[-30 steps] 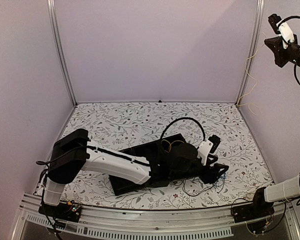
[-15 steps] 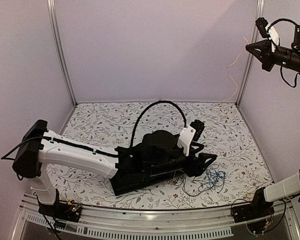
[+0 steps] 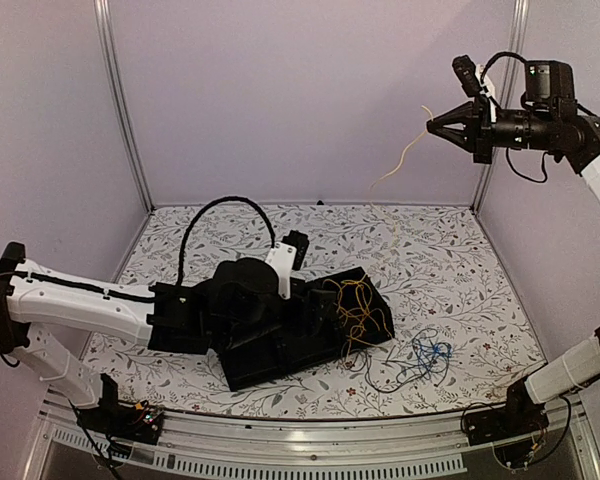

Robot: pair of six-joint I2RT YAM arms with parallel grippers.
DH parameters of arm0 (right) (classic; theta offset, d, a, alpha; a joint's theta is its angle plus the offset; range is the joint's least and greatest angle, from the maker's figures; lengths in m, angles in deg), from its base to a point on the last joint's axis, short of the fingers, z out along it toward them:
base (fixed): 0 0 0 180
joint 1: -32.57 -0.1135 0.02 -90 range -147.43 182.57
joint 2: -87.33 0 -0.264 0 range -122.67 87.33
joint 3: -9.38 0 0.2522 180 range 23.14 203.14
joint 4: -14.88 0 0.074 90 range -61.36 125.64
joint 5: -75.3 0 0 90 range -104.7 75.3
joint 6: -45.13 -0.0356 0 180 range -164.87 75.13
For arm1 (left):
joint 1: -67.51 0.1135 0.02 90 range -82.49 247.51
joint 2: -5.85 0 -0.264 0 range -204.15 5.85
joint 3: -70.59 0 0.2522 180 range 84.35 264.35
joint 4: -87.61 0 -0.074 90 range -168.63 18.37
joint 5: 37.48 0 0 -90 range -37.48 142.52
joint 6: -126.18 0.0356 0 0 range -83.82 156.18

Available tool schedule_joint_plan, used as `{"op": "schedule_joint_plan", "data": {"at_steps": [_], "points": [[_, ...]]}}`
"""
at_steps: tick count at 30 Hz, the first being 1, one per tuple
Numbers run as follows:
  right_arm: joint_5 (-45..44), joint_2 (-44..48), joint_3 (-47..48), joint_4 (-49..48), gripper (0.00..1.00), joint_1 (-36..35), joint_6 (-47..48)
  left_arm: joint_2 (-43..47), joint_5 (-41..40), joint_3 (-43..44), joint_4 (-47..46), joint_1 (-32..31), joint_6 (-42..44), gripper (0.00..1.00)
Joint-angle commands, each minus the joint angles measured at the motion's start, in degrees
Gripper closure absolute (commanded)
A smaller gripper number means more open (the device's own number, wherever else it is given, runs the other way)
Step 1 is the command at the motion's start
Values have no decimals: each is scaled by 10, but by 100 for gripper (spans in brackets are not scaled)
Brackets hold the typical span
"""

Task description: Untangle the cables

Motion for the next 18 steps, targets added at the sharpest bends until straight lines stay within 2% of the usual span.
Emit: {"op": "schedule_joint_plan", "data": {"at_steps": [1, 10, 18], "points": [[26, -18, -28, -28, 100, -24, -24, 66, -78, -60, 62, 16, -46, 31], [16, -26, -185, -114, 100, -45, -41, 169, -110, -102, 141, 40, -60, 30], [-13, -54, -303, -124, 100, -70, -9, 220, -119, -61, 185, 85, 19, 23]]}}
